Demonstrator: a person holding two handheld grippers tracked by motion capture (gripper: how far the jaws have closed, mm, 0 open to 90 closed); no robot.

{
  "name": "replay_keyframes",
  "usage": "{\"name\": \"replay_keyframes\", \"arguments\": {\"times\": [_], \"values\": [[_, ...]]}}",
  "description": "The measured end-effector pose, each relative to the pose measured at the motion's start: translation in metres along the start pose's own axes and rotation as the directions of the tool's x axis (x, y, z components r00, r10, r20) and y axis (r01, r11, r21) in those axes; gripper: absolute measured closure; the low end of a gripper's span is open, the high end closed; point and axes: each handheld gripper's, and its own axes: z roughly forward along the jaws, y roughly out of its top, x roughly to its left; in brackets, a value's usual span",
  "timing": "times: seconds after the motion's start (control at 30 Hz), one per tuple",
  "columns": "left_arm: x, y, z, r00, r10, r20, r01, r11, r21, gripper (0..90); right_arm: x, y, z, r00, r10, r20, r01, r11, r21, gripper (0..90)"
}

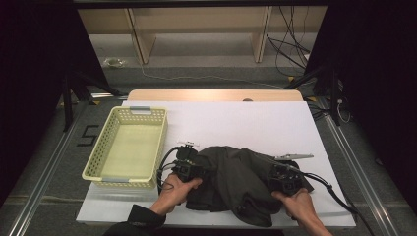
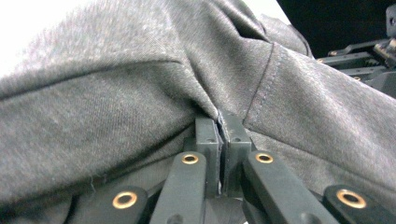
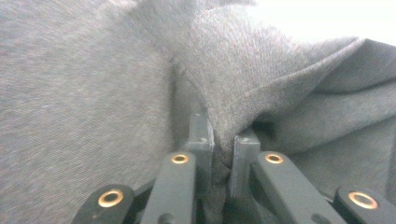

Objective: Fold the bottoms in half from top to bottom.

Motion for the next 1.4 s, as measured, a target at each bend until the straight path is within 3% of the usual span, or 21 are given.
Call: {"name": "replay_keyframes", "arguments": {"times": [0.07,0.17,0.27,0.43,0.57,0.77,0.97,1.03,1.07,1.2,1.27,1.4], "values": [[0.000,0.006,0.002,1.0000,0.002,-0.001,-0.002,0.9998,-0.019,87.5,-0.002,0.005,-0.003,1.0000,0.008,-0.001,-0.008,1.000,-0.025,82.9],[0.003,0.015,0.005,1.0000,0.003,-0.006,-0.004,0.9992,-0.041,87.5,0.000,0.016,-0.003,0.9991,-0.029,0.030,0.030,0.998,-0.056,83.0],[0.007,0.023,0.006,0.9999,-0.002,-0.015,0.001,0.9979,-0.065,87.5,0.001,0.026,0.003,0.9990,-0.033,0.029,0.034,0.998,-0.057,83.0],[0.019,0.025,0.010,0.9979,0.012,-0.063,-0.016,0.9982,-0.057,87.6,-0.003,0.036,0.014,0.9993,-0.018,0.034,0.020,0.998,-0.053,83.0],[0.040,0.017,0.018,0.9937,-0.003,-0.112,0.001,0.9998,-0.018,87.6,-0.001,0.037,0.018,0.9988,-0.032,0.038,0.034,0.998,-0.044,82.8],[0.048,0.015,0.022,0.9910,-0.012,-0.133,0.010,0.9998,-0.017,87.5,0.004,0.033,0.025,0.9976,-0.053,0.045,0.054,0.998,-0.026,82.5],[0.036,0.016,0.013,0.9899,0.021,-0.140,-0.021,0.9998,0.002,83.7,0.004,0.032,0.024,0.9976,-0.055,0.044,0.056,0.998,-0.023,81.0],[0.033,0.015,0.010,0.9893,0.027,-0.144,-0.026,0.9996,0.007,76.8,0.004,0.032,0.024,0.9972,-0.059,0.046,0.060,0.998,-0.021,80.6],[0.025,0.015,0.002,0.9882,0.042,-0.148,-0.039,0.9990,0.020,72.4,0.004,0.031,0.023,0.9966,-0.066,0.049,0.068,0.998,-0.020,80.1],[0.009,0.016,-0.017,0.9816,0.078,-0.174,-0.079,0.9968,-0.001,69.7,0.005,0.031,0.022,0.9960,-0.074,0.051,0.075,0.997,-0.015,77.0],[0.002,0.020,-0.023,0.9846,0.089,-0.150,-0.094,0.9953,-0.024,73.6,0.005,0.030,0.022,0.9957,-0.076,0.052,0.077,0.997,-0.017,76.7],[-0.010,0.027,-0.020,0.9823,0.138,-0.127,-0.142,0.9894,-0.029,86.3,0.006,0.030,0.020,0.9961,-0.071,0.052,0.072,0.997,-0.019,73.6]]}}
